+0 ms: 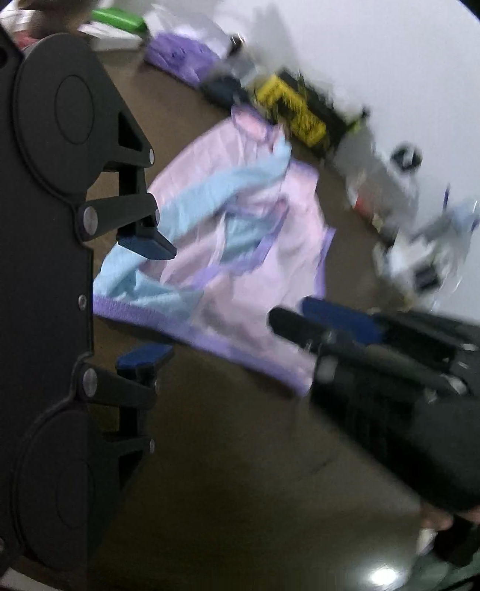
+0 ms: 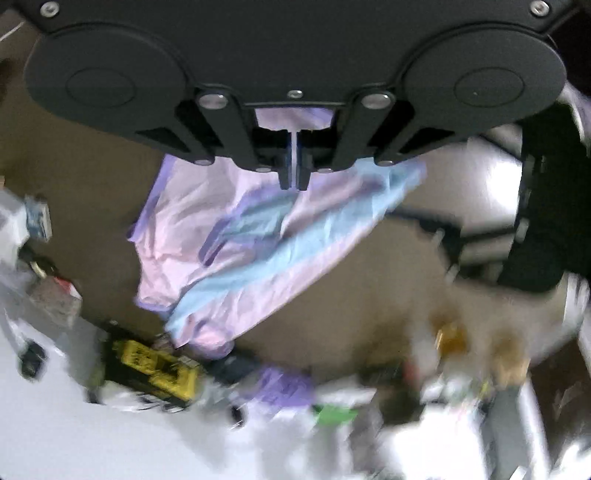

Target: Fold clothes

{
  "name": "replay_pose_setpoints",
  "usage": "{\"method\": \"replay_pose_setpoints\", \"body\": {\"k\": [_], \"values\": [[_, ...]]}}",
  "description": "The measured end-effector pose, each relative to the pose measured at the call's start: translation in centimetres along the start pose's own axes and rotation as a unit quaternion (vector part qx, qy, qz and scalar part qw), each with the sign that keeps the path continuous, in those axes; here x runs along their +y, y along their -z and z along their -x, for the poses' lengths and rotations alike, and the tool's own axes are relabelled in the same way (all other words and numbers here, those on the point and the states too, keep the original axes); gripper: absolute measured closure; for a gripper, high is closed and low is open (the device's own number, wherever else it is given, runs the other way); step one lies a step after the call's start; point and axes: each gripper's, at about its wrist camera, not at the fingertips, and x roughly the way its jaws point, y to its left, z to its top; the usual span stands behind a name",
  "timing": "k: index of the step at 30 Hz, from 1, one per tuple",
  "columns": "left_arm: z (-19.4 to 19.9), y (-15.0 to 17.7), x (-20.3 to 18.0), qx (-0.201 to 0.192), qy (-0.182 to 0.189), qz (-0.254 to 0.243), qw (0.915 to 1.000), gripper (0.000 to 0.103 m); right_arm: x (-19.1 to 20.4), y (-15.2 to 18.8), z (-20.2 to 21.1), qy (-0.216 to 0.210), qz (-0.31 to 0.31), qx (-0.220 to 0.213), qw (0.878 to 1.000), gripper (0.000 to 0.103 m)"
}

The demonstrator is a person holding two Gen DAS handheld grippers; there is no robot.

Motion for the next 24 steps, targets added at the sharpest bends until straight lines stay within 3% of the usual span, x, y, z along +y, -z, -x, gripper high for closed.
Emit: {"method": "replay_pose_setpoints", "body": {"k": [1,2,4,7,9,11,15,21,24], "values": [[-0.3,0.0,0.4,0.001,0.010,0.004,0.9999,0.101,0.8,0.7,0.0,0.004,0.029,0.001,1.000,0.063],[-0.3,0.0,1.6,-0.005,0.019,0.045,0.9988,0.101,1.4,1.4,0.1,0.004,0.044,0.003,0.999,0.059],[0.1,0.2,5.1,-0.025,0.037,0.171,0.9843,0.101,1.9,2.1,0.1,-0.005,0.039,0.010,0.999,0.051],[0.8,1.1,7.9,-0.045,0.057,0.288,0.9550,0.101,2.6,2.9,-0.1,-0.004,0.026,0.011,1.000,0.049],[1.5,1.9,9.7,-0.064,0.072,0.375,0.9220,0.101,3.1,3.0,-0.7,0.022,0.027,0.011,0.999,0.047],[2.0,1.9,10.5,-0.074,0.074,0.417,0.9029,0.101,3.2,2.7,-1.3,0.059,0.019,0.010,0.998,0.047],[2.6,2.1,11.5,-0.085,0.082,0.473,0.8733,0.101,2.2,1.1,-2.7,0.107,-0.036,0.002,0.994,0.040],[1.9,3.4,12.4,-0.058,0.047,0.515,0.8542,0.101,0.0,0.3,-4.9,0.201,-0.070,0.024,0.977,0.040],[1.1,3.4,12.1,-0.033,0.026,0.494,0.8687,0.101,-1.2,0.8,-4.4,0.205,-0.079,0.022,0.975,0.040]]}}
